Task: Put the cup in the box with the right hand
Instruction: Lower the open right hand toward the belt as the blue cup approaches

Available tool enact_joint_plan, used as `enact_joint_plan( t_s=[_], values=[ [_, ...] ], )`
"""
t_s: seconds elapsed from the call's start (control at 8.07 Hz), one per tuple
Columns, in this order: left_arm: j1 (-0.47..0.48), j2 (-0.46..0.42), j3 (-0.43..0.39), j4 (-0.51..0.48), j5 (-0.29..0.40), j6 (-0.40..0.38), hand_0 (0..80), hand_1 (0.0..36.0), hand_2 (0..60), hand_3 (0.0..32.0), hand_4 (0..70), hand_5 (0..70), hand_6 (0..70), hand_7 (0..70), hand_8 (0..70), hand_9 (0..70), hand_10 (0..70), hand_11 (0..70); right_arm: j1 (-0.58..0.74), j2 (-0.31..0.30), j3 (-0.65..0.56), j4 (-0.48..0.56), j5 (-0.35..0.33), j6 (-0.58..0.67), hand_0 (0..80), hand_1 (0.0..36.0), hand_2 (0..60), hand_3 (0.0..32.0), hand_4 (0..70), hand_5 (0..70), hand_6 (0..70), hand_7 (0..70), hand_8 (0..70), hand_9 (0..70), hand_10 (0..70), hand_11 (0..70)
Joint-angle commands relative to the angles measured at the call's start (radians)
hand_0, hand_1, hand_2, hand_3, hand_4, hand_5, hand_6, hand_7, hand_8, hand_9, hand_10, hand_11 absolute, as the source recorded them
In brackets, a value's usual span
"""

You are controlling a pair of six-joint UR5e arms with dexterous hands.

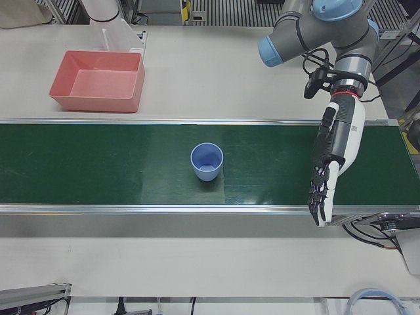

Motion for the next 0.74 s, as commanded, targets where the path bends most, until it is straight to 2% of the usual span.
enact_joint_plan(
  t_s=[0.0,0.62],
  values=[
    [0.001,0.0,0.0,0.0,0.001,0.0,0.0,0.0,0.0,0.0,0.0,0.0,0.0,0.0,0.0,0.0,0.0,0.0,-0.002,0.0,-0.001,0.0,0.0,0.0,46.6,13.6,7.1,0.0,3.7,3.6,4.5,14.0,2.6,7.1,0.0,0.9],
    [0.001,0.0,0.0,0.0,-0.001,0.0,0.0,0.0,0.0,0.0,0.0,0.0,0.0,0.0,0.0,0.0,0.0,0.0,0.0,-0.001,0.0,0.002,0.0,0.002,46.2,13.4,8.4,0.0,5.2,3.5,4.4,13.9,2.6,7.0,0.0,1.1]
  ],
)
